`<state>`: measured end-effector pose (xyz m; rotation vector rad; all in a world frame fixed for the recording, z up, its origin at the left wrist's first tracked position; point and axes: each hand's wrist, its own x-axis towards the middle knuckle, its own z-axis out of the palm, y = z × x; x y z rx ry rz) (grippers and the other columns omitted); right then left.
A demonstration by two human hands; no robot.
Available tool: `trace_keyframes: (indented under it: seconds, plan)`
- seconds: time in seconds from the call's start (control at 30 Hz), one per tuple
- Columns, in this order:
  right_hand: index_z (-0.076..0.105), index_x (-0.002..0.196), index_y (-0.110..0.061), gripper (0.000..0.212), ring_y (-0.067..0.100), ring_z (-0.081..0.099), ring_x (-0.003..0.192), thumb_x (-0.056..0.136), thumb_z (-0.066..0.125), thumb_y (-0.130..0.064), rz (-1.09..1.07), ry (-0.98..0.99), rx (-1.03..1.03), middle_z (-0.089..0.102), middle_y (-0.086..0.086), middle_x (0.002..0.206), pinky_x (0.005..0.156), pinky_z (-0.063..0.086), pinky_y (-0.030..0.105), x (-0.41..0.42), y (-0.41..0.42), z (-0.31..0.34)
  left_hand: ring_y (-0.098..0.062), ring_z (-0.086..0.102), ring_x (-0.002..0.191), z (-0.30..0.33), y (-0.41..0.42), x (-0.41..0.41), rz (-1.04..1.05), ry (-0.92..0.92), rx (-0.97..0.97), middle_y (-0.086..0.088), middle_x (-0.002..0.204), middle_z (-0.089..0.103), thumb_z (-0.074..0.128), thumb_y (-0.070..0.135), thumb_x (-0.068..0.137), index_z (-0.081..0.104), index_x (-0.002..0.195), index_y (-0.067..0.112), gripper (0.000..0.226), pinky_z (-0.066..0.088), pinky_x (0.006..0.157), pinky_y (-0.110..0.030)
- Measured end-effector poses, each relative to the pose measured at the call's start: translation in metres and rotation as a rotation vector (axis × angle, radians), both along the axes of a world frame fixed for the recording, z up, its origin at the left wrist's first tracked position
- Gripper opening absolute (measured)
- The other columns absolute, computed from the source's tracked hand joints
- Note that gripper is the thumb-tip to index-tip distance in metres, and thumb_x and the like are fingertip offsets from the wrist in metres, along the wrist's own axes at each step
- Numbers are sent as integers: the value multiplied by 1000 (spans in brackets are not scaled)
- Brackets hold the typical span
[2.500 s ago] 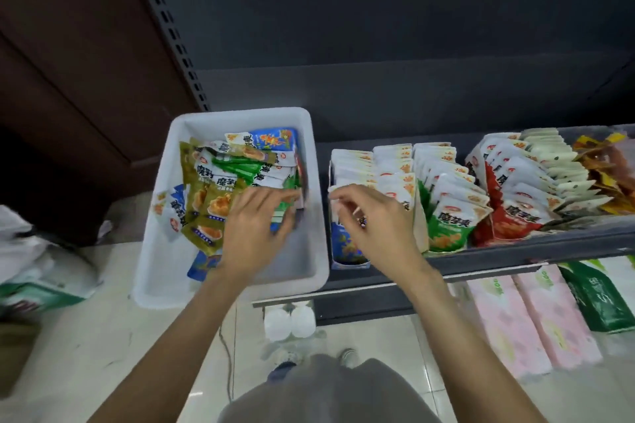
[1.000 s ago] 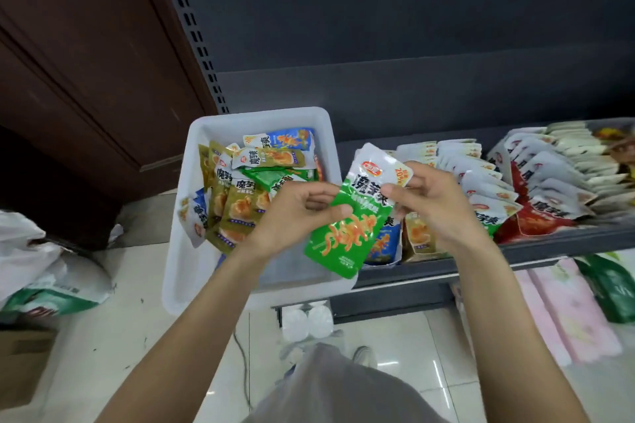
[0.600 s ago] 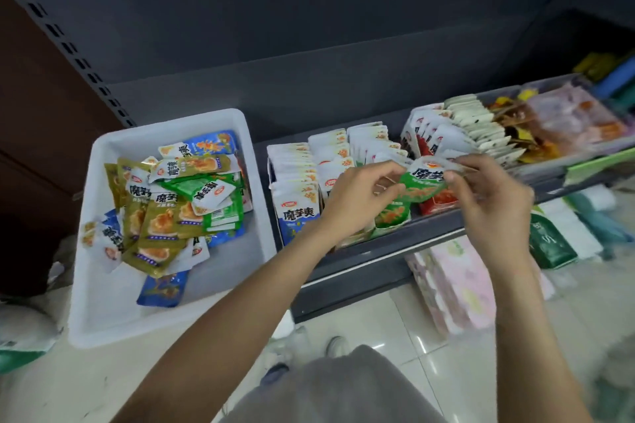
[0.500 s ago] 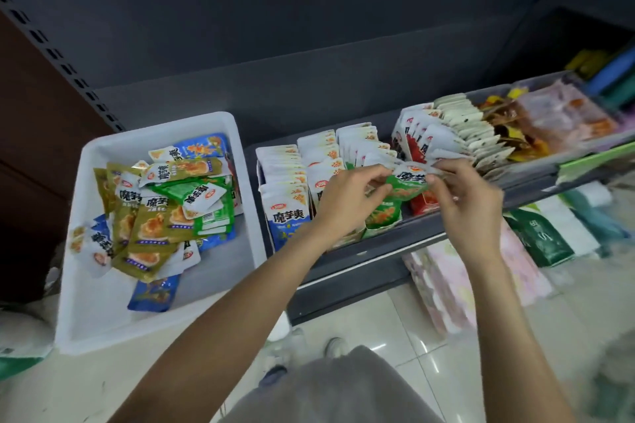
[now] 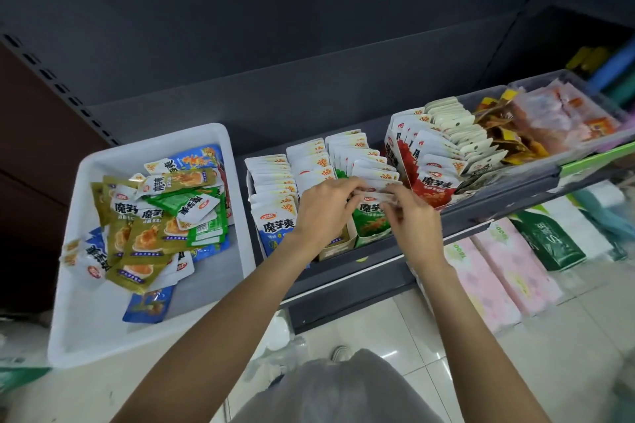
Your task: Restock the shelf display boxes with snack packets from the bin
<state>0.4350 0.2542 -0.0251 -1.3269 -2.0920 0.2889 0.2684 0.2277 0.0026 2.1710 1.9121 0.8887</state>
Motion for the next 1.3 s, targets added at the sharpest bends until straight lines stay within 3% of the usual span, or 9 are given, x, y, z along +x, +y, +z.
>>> trace_keyframes:
  seconds: [0.2, 0.3, 0.4, 0.53, 0.7, 0.93, 1.13, 1.23, 1.3]
  plan:
    - [62, 103, -11, 18, 15, 63, 72, 88, 67, -19, -194, 195, 178, 67, 0, 87, 57, 49, 27, -5, -18, 40, -3, 63, 75, 28, -20, -15, 191, -282, 102, 12, 84, 70, 53, 35, 93, 66, 104, 25, 21, 54, 60, -28]
    - [64, 101, -6, 13, 11, 61, 75, 91, 61, -15, -73, 305, 195, 67, 1, 90, 64, 50, 24, -19, -36, 57, -4, 60, 69, 35, -55, -43, 259, -368, 252, 7, 78, 68, 48, 34, 93, 68, 97, 18, 26, 49, 59, -23]
    - [66, 98, -7, 15, 11, 61, 73, 92, 55, -15, 115, 306, 161, 67, 0, 89, 64, 47, 21, -54, -51, 66, -5, 58, 68, 24, -96, -90, 357, -261, 330, 1, 78, 68, 47, 28, 93, 69, 93, 9, 28, 47, 58, -21]
    - [66, 99, -13, 22, 11, 63, 75, 91, 48, -21, 426, 142, 5, 68, -3, 93, 62, 52, 26, -127, -67, 57, -17, 58, 79, -8, -133, -166, 517, -32, 78, 2, 84, 65, 60, 20, 87, 65, 101, 13, 16, 50, 63, -31]
    - [60, 120, -13, 30, 23, 58, 104, 91, 52, -12, 644, -236, -146, 60, 4, 119, 79, 50, 37, -231, -67, 32, -33, 54, 108, -41, -143, -223, 625, 46, -204, -11, 112, 62, 68, 17, 81, 61, 116, 12, 36, 48, 86, -42]
    - [32, 142, -5, 61, 31, 37, 132, 86, 54, 6, 541, -658, -198, 39, 16, 144, 103, 42, 39, -316, -49, -13, -28, 53, 114, -56, -136, -247, 598, -120, -189, -9, 122, 57, 68, 11, 78, 54, 126, 10, 50, 45, 91, -35]
    - [60, 112, -11, 27, 26, 64, 98, 91, 46, -1, 642, -907, 39, 67, 6, 105, 67, 43, 32, -312, -59, 8, -18, 29, 138, -54, -128, -266, 444, -51, -314, -1, 150, 34, 64, 14, 83, 32, 145, 17, 69, 19, 113, -26]
    - [58, 117, -14, 28, 24, 64, 94, 92, 49, -5, 678, -797, 53, 66, 4, 102, 65, 41, 30, -296, -60, 23, -18, 26, 140, -53, -126, -275, 222, 29, -390, 1, 149, 35, 68, 17, 83, 36, 143, 20, 68, 18, 116, -34]
    - [62, 109, -17, 20, 23, 65, 88, 93, 51, -14, 602, -474, -6, 69, 3, 98, 66, 46, 30, -284, -59, 34, -11, 49, 120, -48, -127, -275, 140, -105, -368, -2, 130, 56, 65, 19, 86, 51, 131, 19, 48, 39, 103, -41]
